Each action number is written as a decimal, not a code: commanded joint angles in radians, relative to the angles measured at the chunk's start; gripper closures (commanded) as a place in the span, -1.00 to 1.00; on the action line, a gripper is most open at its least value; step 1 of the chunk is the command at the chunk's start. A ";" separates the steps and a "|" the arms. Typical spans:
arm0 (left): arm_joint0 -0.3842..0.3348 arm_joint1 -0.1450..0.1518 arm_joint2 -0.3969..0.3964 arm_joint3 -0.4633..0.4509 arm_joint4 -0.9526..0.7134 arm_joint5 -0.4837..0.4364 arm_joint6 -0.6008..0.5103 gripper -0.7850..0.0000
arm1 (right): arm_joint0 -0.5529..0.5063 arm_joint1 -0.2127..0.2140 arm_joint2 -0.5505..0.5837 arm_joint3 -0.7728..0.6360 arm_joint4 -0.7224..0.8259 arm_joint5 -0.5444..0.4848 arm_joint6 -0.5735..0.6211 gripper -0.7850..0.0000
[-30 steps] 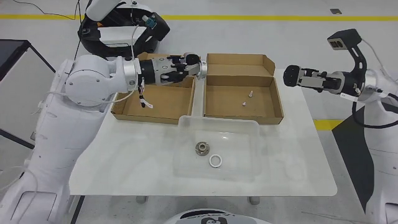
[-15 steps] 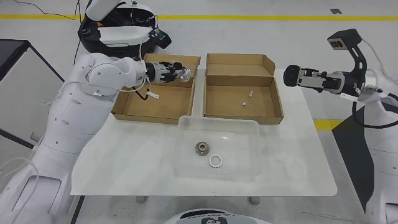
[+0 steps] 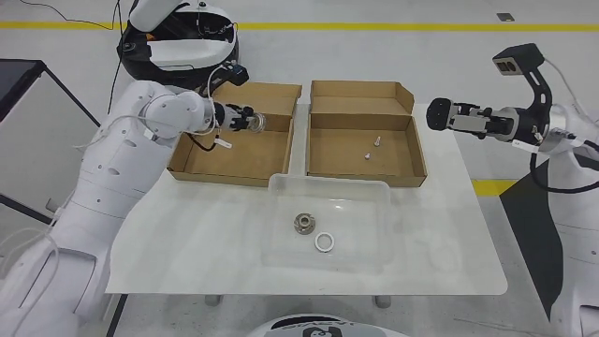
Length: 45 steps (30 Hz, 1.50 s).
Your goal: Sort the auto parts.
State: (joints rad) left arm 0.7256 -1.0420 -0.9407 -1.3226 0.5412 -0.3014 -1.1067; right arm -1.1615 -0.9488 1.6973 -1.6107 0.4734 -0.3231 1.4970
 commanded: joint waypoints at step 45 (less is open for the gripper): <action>-0.244 -0.269 0.462 0.617 0.260 -0.155 0.083 0.25 | 0.000 0.000 0.000 0.000 0.000 0.000 0.000 -1.00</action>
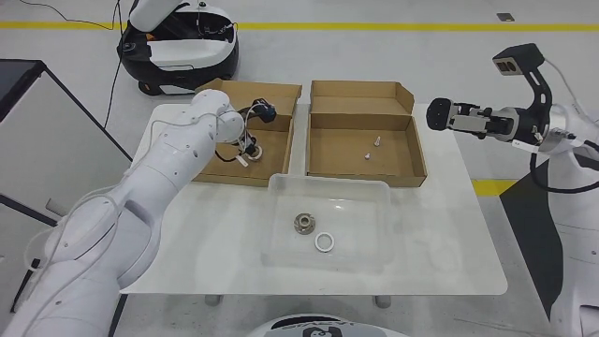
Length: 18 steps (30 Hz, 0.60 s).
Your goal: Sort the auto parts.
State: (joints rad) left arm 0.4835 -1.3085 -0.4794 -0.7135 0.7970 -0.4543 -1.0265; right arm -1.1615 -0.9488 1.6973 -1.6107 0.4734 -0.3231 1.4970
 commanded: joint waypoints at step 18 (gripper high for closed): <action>-0.029 0.017 -0.097 -0.058 -0.038 -0.008 0.031 -1.00 | 0.000 0.000 0.000 0.000 0.000 0.000 0.000 -1.00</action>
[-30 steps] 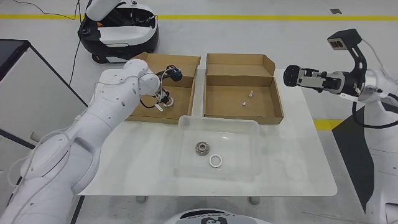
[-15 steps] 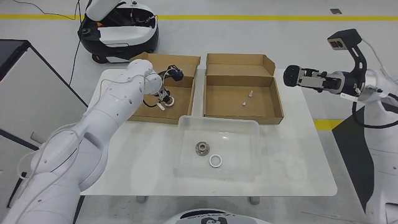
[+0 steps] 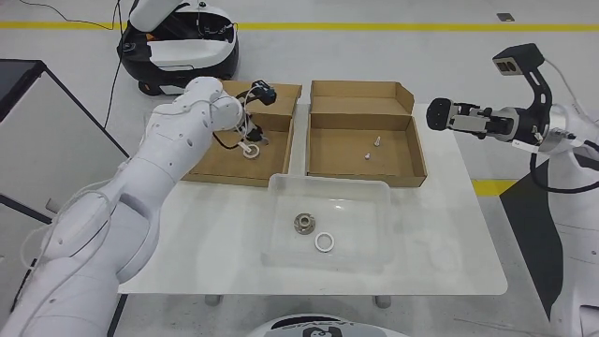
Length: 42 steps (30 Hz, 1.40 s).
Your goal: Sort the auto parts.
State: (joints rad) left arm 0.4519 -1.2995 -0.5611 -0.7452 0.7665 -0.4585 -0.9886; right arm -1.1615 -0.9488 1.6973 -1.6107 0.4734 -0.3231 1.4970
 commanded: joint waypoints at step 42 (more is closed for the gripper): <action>0.166 0.110 -0.095 -0.999 -0.215 0.285 -0.547 -1.00 | 0.000 0.000 0.000 0.000 0.000 0.000 0.000 -1.00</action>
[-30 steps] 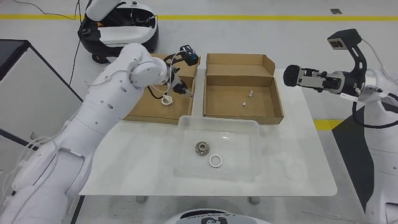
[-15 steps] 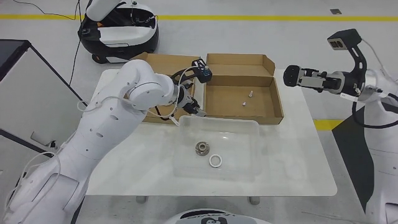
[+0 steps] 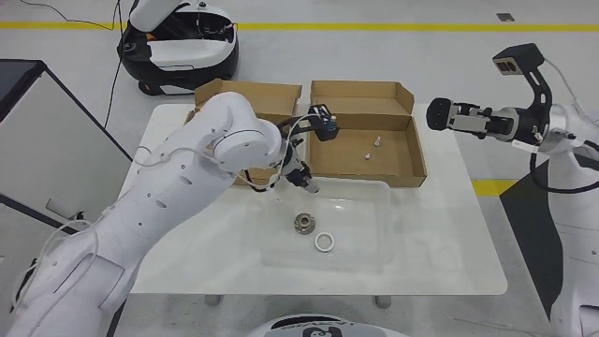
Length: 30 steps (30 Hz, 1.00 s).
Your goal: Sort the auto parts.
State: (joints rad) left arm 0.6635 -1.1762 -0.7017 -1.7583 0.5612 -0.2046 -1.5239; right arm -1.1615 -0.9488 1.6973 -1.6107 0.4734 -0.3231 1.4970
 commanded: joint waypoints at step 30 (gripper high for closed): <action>-0.381 -0.256 0.532 0.266 -0.132 0.037 0.037 -1.00 | 0.000 0.000 0.000 0.000 0.000 0.000 0.000 -1.00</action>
State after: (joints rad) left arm 0.2825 -1.4326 -0.1700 -1.4925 0.4292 -0.1671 -1.4873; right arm -1.1615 -0.9488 1.6973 -1.6107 0.4734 -0.3231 1.4970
